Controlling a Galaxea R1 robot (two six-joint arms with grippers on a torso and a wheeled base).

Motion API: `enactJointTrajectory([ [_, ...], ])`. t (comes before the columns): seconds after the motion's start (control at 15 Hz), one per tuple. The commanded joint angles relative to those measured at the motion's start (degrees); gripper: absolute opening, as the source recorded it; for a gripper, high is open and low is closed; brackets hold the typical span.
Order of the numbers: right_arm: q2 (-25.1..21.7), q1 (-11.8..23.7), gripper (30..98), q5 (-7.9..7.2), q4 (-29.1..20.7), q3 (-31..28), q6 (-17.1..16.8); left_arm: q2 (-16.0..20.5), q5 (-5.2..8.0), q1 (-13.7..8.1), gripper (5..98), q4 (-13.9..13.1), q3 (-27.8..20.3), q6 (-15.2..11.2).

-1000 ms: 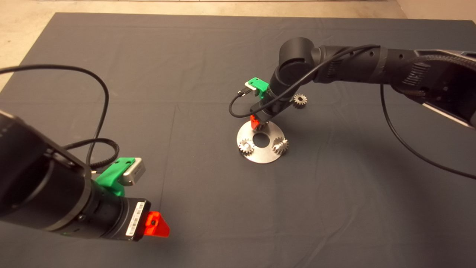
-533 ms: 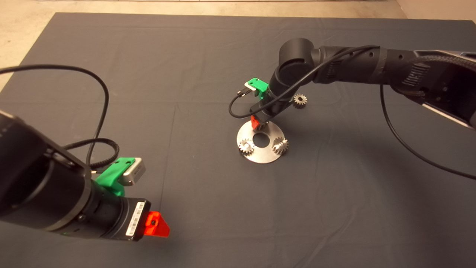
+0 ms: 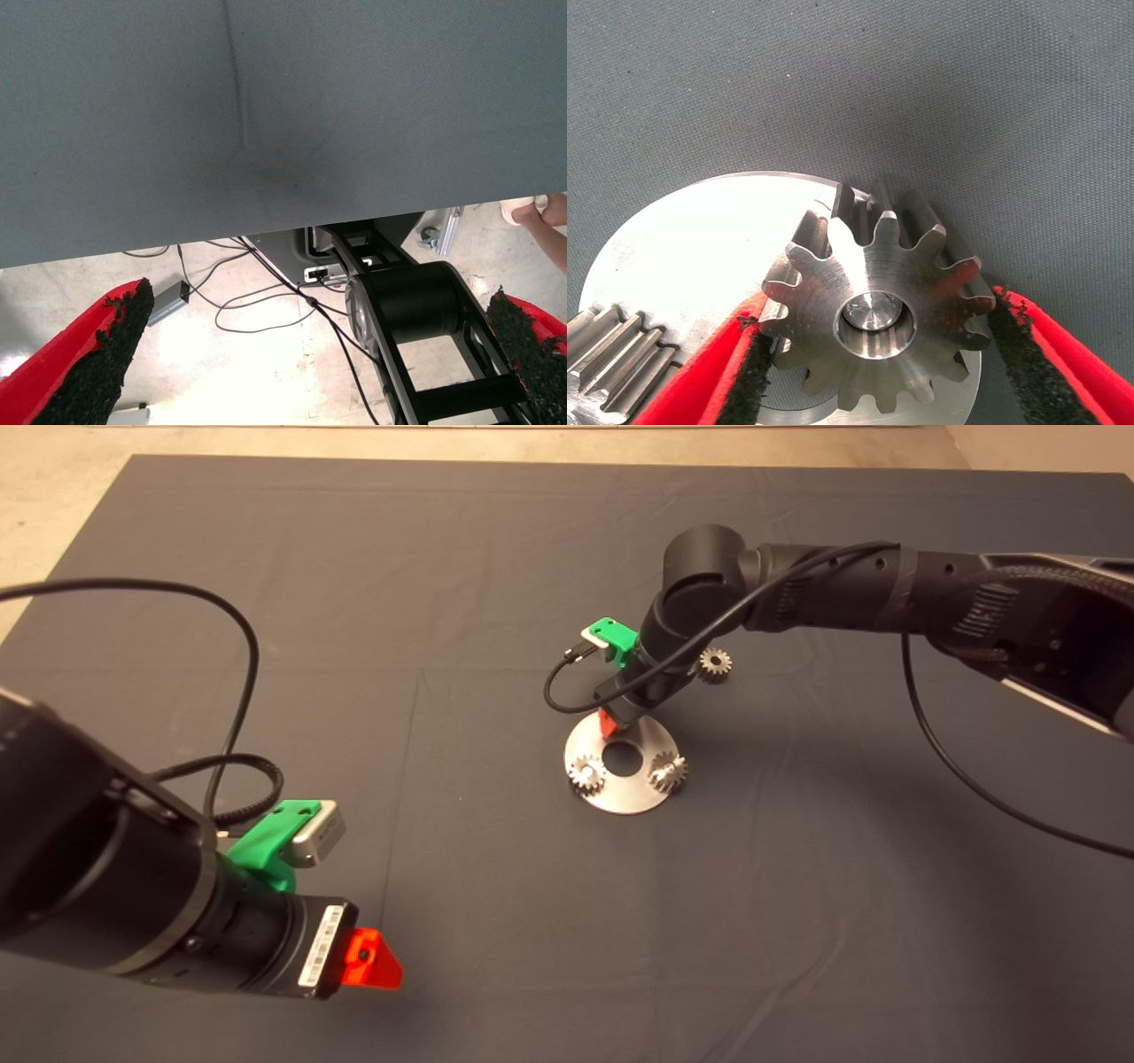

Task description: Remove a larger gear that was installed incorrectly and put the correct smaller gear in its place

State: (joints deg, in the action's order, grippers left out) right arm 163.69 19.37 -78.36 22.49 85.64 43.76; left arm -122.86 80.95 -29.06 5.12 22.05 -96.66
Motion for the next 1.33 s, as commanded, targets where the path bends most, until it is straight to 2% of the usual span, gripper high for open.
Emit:
enactJointTrajectory([
  [0.0,0.1,1.2,62.5,0.12,1.59,-0.49,-0.15,0.2,0.27,-0.39,97.6,-0.81,-0.71,0.07],
  [0.2,0.18,1.2,61.1,0.2,1.68,-0.4,-0.35,0.2,0.27,-0.39,97.6,-0.9,-0.8,0.05],
  [0.33,0.45,1.2,55.3,0.23,1.77,-0.14,-0.35,0.2,0.27,-0.39,97.6,-0.9,-0.8,0.07],
  [0.47,0.62,1.2,55.0,0.23,2.47,-0.05,-1.13,0.2,0.27,-0.39,97.6,-0.9,-0.8,-0.02],
  [0.6,0.77,1.15,51.7,0.23,2.61,-0.14,-1.22,0.2,0.27,-0.39,97.6,-0.9,-0.8,0.07],
  [1.27,0.8,1.17,48.9,0.29,3.08,-0.14,-1.31,0.2,0.27,-0.39,97.6,-0.9,-0.8,-0.02],
])
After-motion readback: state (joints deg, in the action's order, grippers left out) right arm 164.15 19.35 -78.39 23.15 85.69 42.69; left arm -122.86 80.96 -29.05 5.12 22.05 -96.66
